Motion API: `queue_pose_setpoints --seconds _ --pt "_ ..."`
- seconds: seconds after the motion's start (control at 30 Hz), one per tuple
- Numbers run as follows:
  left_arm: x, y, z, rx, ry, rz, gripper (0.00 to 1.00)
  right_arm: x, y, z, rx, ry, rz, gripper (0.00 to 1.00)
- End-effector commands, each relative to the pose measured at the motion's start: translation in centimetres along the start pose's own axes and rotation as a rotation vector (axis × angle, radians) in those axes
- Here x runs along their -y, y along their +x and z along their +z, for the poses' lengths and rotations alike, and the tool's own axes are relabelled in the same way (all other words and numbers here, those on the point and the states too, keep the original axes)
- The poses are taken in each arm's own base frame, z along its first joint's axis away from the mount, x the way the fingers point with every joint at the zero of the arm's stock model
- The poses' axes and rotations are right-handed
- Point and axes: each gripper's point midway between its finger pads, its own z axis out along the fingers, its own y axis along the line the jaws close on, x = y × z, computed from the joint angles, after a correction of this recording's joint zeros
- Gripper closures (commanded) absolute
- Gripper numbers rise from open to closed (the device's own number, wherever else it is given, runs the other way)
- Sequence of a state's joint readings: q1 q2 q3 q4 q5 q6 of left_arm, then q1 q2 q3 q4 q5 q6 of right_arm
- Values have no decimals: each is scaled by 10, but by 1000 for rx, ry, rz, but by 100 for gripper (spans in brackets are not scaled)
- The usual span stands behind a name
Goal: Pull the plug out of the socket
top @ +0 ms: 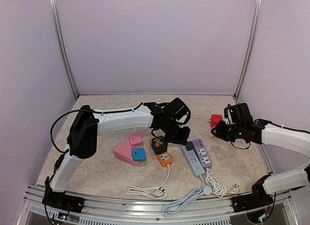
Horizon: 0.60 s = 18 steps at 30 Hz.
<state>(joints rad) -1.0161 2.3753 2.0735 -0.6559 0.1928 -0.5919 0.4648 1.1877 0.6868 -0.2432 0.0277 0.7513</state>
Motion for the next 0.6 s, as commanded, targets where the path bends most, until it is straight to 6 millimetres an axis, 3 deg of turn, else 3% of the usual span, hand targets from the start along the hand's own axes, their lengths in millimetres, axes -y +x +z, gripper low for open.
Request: queue_pose_setpoints --seconds 0.0,0.27,0.57 --pt "-13 16 -4 -88 -104 48 97 15 -17 0 61 -75 89 96" --pt "4 -4 -40 -23 -101 74 96 58 -23 17 77 -125 190 96" --pt "-5 4 -55 -30 -141 67 97 80 -15 38 54 -115 218 91"
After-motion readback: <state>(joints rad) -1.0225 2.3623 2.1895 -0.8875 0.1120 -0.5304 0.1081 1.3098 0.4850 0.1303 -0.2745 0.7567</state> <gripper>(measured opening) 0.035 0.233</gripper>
